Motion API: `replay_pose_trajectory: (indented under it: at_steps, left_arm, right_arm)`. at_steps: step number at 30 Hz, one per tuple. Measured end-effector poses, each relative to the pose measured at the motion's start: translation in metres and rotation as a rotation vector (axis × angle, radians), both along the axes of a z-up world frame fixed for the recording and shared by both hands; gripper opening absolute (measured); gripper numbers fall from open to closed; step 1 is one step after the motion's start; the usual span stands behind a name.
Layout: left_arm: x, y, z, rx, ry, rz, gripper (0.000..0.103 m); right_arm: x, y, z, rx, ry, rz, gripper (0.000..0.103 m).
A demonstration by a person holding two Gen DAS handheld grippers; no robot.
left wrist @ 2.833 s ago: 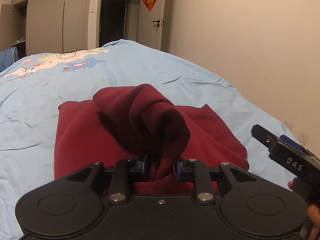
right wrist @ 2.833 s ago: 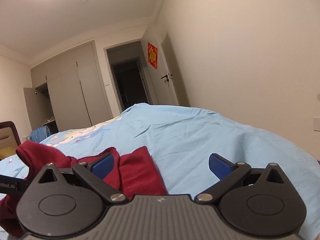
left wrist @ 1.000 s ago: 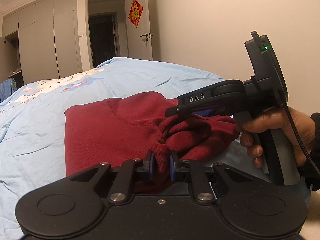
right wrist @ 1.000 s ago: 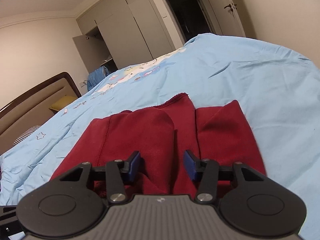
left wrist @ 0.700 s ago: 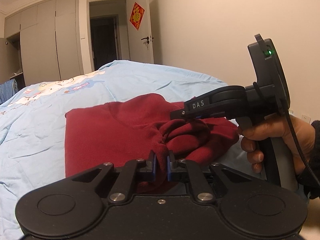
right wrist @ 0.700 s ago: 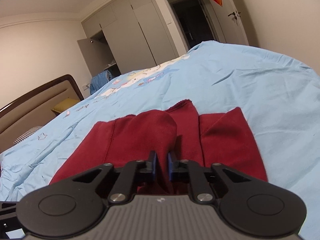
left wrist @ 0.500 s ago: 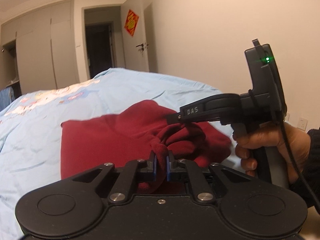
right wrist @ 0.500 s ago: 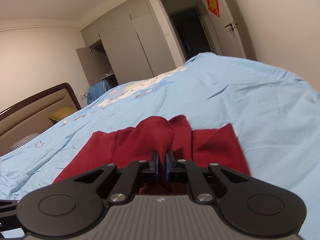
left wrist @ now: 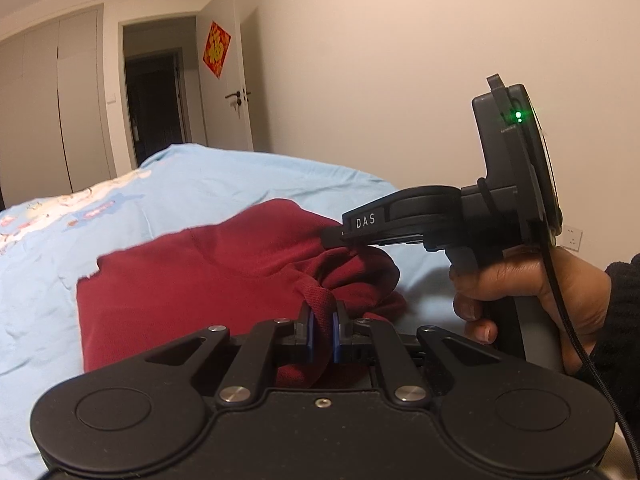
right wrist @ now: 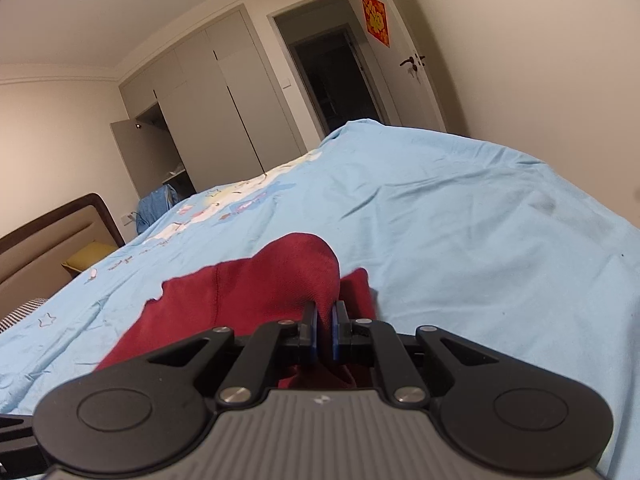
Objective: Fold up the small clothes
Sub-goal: 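Tuck the sweater fold with the right gripper while the left gripper holds it, then open both grippers and withdraw them from the folded sweater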
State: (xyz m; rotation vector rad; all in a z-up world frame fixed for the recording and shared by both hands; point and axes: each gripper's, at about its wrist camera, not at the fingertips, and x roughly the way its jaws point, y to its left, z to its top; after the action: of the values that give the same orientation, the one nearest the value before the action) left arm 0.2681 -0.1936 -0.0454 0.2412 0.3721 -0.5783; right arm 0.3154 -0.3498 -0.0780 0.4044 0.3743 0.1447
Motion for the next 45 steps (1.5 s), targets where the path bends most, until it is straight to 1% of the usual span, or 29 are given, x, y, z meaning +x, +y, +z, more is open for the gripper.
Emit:
replay_pose_trajectory:
  at_steps: [6, 10, 17, 21, 22, 23, 24, 25, 26, 27, 28, 29, 30, 31, 32, 33, 34, 35, 36, 39, 42, 45]
  left_arm:
    - [0.003, -0.005, -0.001, -0.005, 0.008, -0.009, 0.008]
    - [0.009, -0.001, -0.005, -0.012, 0.026, -0.014, 0.008]
    - [0.021, 0.011, -0.002, -0.068, 0.062, 0.001, 0.010]
    - [0.021, 0.014, -0.002, -0.102, 0.083, 0.008, 0.013]
    - [0.021, 0.016, -0.001, -0.113, 0.090, 0.007, 0.016]
    - [0.022, 0.017, -0.001, -0.124, 0.095, 0.010, 0.020]
    - [0.023, 0.018, 0.000, -0.139, 0.098, 0.016, 0.024]
    - [0.023, 0.021, 0.001, -0.152, 0.102, 0.019, 0.037]
    - [0.023, 0.024, 0.002, -0.167, 0.103, 0.025, 0.050]
    - [0.022, 0.027, 0.002, -0.182, 0.103, 0.032, 0.057]
    - [0.022, 0.032, 0.003, -0.202, 0.107, 0.042, 0.067]
    - [0.022, 0.037, 0.005, -0.224, 0.113, 0.054, 0.073]
    - [0.023, 0.043, 0.006, -0.250, 0.120, 0.068, 0.076]
    - [0.023, 0.049, 0.008, -0.275, 0.126, 0.082, 0.081]
    - [0.023, 0.056, 0.010, -0.302, 0.129, 0.100, 0.087]
    - [0.024, 0.063, 0.011, -0.323, 0.127, 0.123, 0.089]
    - [0.024, 0.069, 0.013, -0.337, 0.122, 0.152, 0.095]
    - [0.025, 0.075, 0.014, -0.347, 0.113, 0.186, 0.100]
    - [0.026, 0.081, 0.015, -0.353, 0.105, 0.220, 0.100]
    - [0.031, 0.100, 0.013, -0.355, 0.108, 0.313, 0.102]
    - [0.038, 0.115, 0.009, -0.353, 0.143, 0.396, 0.102]
    - [0.043, 0.128, 0.002, -0.364, 0.197, 0.444, 0.102]
  right_arm:
    - [-0.007, 0.003, -0.004, 0.012, -0.013, -0.037, 0.008]
    - [-0.008, 0.002, -0.008, 0.018, 0.005, -0.041, 0.008]
    - [-0.011, 0.003, -0.005, -0.003, 0.010, -0.039, 0.010]
    - [-0.014, 0.003, -0.002, -0.026, 0.010, -0.057, 0.013]
    - [-0.015, 0.002, -0.001, -0.032, 0.008, -0.062, 0.014]
    - [-0.017, 0.002, 0.000, -0.039, 0.005, -0.067, 0.015]
    - [-0.019, 0.002, 0.001, -0.047, 0.003, -0.072, 0.017]
    - [-0.021, 0.003, 0.002, -0.057, 0.001, -0.077, 0.020]
    - [-0.024, 0.002, 0.004, -0.070, -0.003, -0.081, 0.029]
    - [-0.026, 0.002, 0.005, -0.083, -0.006, -0.084, 0.037]
    - [-0.029, 0.003, 0.006, -0.096, -0.008, -0.087, 0.041]
    - [-0.032, 0.002, 0.007, -0.111, -0.011, -0.088, 0.046]
    - [-0.035, 0.003, 0.008, -0.127, -0.012, -0.090, 0.051]
    - [-0.038, 0.003, 0.009, -0.145, -0.013, -0.091, 0.054]
    - [-0.040, 0.004, 0.009, -0.162, -0.014, -0.091, 0.061]
    - [-0.043, 0.005, 0.010, -0.183, -0.015, -0.089, 0.067]
    - [-0.045, 0.008, 0.010, -0.205, -0.016, -0.084, 0.069]
    - [-0.047, 0.009, 0.010, -0.231, -0.016, -0.074, 0.074]
    - [-0.048, 0.011, 0.010, -0.255, -0.016, -0.064, 0.079]
    - [-0.051, 0.018, 0.011, -0.329, -0.016, -0.031, 0.088]
    - [-0.052, 0.023, 0.010, -0.378, -0.003, -0.006, 0.088]
    - [-0.050, 0.025, 0.014, -0.424, 0.003, 0.012, 0.088]
